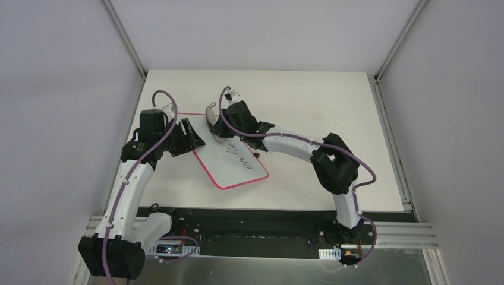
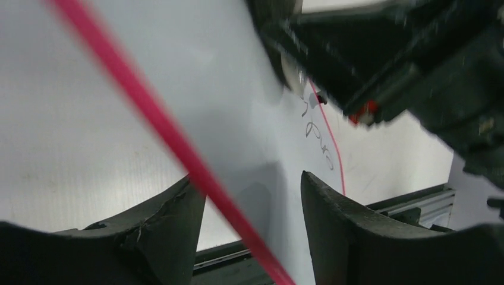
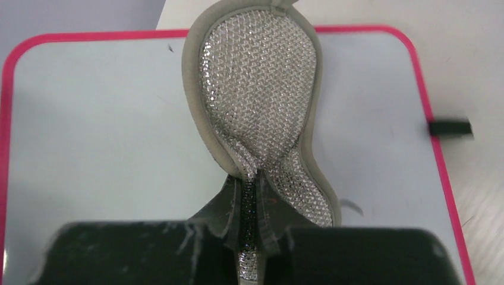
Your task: Erase the whiteboard
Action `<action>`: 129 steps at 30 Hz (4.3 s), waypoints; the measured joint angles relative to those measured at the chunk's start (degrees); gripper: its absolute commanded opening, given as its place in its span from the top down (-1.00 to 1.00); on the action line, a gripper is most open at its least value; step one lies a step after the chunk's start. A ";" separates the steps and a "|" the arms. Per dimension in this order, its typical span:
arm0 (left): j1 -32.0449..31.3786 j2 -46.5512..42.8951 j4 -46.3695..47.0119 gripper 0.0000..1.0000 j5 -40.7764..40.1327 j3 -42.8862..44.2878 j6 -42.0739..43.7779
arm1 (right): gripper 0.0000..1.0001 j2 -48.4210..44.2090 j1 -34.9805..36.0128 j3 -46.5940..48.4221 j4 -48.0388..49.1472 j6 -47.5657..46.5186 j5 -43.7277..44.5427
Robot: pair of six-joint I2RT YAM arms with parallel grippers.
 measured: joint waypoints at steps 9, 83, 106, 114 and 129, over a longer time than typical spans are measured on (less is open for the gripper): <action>0.00 -1.31 -2.58 -0.64 -4.00 1.38 -0.61 | 1.00 -12.50 3.15 -15.26 0.57 0.68 3.23; -1.70 -10.40 1.44 1.00 -10.12 -2.16 0.57 | 1.00 -23.30 14.78 -49.20 18.29 19.74 11.21; -0.96 -8.57 3.39 1.00 -8.00 -2.10 1.07 | 1.00 -18.62 16.50 -25.75 16.22 9.88 7.78; -0.96 -8.57 3.43 1.00 -7.98 -2.10 1.07 | 1.00 -16.39 10.93 -42.21 37.16 22.03 0.87; -0.46 -8.24 5.09 1.00 -9.97 -2.64 0.48 | 1.00 -15.28 11.45 -31.87 20.06 17.51 6.23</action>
